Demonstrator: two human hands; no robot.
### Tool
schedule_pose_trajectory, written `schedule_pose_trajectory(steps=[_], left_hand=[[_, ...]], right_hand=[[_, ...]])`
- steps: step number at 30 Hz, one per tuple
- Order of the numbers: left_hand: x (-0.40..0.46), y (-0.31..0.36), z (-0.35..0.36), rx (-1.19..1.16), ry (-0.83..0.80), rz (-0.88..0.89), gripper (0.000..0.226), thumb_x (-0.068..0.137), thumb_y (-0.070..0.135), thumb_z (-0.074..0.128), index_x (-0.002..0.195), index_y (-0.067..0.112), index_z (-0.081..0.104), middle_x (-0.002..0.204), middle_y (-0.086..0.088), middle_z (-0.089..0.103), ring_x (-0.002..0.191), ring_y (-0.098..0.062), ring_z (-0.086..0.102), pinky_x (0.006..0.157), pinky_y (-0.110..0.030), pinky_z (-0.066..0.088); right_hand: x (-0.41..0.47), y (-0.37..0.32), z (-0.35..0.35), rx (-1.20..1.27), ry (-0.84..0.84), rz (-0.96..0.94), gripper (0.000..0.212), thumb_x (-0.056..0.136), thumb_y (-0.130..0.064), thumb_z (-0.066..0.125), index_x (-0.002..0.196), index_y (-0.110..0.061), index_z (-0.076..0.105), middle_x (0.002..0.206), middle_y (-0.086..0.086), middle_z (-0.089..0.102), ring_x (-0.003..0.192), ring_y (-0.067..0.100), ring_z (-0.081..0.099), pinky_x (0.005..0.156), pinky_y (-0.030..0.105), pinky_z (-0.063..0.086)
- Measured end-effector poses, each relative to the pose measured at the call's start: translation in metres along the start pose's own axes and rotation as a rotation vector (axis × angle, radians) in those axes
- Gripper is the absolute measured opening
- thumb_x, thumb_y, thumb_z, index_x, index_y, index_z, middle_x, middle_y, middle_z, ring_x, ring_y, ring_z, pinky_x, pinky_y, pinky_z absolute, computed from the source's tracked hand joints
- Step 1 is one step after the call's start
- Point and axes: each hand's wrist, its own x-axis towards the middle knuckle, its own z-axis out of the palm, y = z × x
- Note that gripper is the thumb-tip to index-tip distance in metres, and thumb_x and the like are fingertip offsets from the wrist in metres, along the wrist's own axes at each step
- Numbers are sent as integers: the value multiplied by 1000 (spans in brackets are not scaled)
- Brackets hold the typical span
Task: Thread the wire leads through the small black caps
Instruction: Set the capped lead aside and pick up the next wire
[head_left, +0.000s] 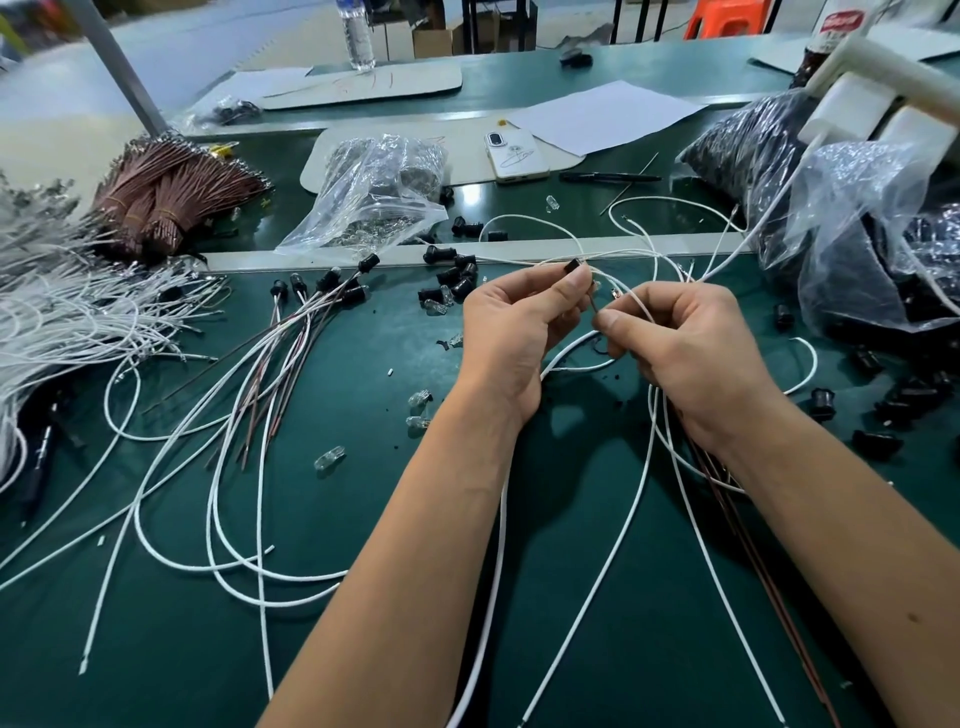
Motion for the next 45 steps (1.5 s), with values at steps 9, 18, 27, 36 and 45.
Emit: schedule_pose_trajectory(steps=[9,18,27,36,45], left_hand=[[0,0,-2,-1,36,-3,8,83,-3,76,82,3,73,72,-7,71,61,-12,64,65,-19,56],[2,0,-5,14,40,5,13,83,-2,76,95,-6,72,69,-6,71,59,-10,64,62,-19,55],[3,-2,-8,145,-36,235,12,83,-4,76,91,5,74,76,-4,73,65,-9,65,65,-19,52],[2,2,-11,335,-211,478,25,75,-14,78,93,2,75,84,-7,74,73,-10,68,69,-18,52],[0,6,-12,364,-233,549,26,75,-14,79,98,-5,74,83,-10,71,75,-18,64,72,-26,55]], right_hand=[[0,1,0,-36,-20,35,18,91,-5,74,74,-9,71,57,-1,62,42,0,46,45,8,34],[-1,0,-2,-74,-41,34,21,91,-9,75,71,-14,71,57,-2,63,43,0,45,46,8,34],[-1,2,-5,-31,-4,-6,16,91,-18,77,77,-10,75,61,0,67,44,0,47,47,7,34],[9,-9,-20,146,185,161,36,106,-16,54,76,-14,74,66,3,68,49,6,42,41,14,29],[12,-9,-36,455,-29,251,32,103,-17,50,101,-11,81,83,-3,56,70,8,45,66,25,34]])
